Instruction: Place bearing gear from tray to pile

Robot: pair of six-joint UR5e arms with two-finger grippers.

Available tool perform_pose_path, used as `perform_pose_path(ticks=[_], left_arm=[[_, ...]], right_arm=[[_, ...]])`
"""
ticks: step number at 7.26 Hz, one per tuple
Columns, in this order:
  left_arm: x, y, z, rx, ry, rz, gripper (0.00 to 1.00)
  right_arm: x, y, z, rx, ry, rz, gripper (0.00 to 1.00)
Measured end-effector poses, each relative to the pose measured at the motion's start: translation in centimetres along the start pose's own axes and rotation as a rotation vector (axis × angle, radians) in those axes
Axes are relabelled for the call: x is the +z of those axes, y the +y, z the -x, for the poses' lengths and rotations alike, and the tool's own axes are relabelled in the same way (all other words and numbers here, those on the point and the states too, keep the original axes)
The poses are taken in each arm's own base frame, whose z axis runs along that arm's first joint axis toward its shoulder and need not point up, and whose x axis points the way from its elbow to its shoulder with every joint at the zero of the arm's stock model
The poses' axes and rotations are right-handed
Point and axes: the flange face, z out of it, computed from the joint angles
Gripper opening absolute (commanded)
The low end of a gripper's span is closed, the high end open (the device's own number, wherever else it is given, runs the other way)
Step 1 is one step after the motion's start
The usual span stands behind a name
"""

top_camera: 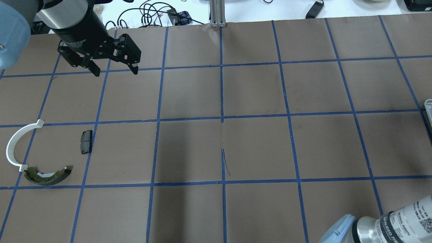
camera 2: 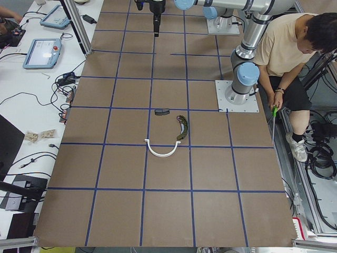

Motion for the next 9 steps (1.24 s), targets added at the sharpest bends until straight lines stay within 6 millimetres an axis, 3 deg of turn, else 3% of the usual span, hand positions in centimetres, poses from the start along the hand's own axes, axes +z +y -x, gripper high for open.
perform_pose_path(ticks=[2, 3, 4, 5, 6, 7, 9], left_arm=[[0.0, -0.1, 0.0, 0.000, 0.000, 0.000, 1.00], [0.1, -0.1, 0.0, 0.000, 0.000, 0.001, 1.00], [0.1, -0.1, 0.0, 0.000, 0.000, 0.001, 1.00], [0.1, -0.1, 0.0, 0.000, 0.000, 0.001, 1.00], [0.1, -0.1, 0.0, 0.000, 0.000, 0.002, 1.00], [0.1, -0.1, 0.0, 0.000, 0.000, 0.002, 1.00], [0.2, 0.0, 0.0, 0.001, 0.000, 0.003, 1.00]], right_arm=[[-0.9, 0.1, 0.0, 0.024, 0.000, 0.017, 0.00], [-2.5, 0.0, 0.0, 0.064, 0.006, 0.031, 0.00], [-4.8, -1.1, 0.2, 0.120, 0.007, 0.029, 0.00], [-7.7, -3.9, 0.3, 0.185, -0.017, 0.004, 0.00], [-10.7, -8.3, 0.1, 0.245, -0.044, -0.016, 0.00], [-13.5, -14.1, 0.0, 0.302, -0.063, -0.023, 0.00], [-17.5, -27.6, 0.2, 0.459, -0.076, -0.013, 0.00]])
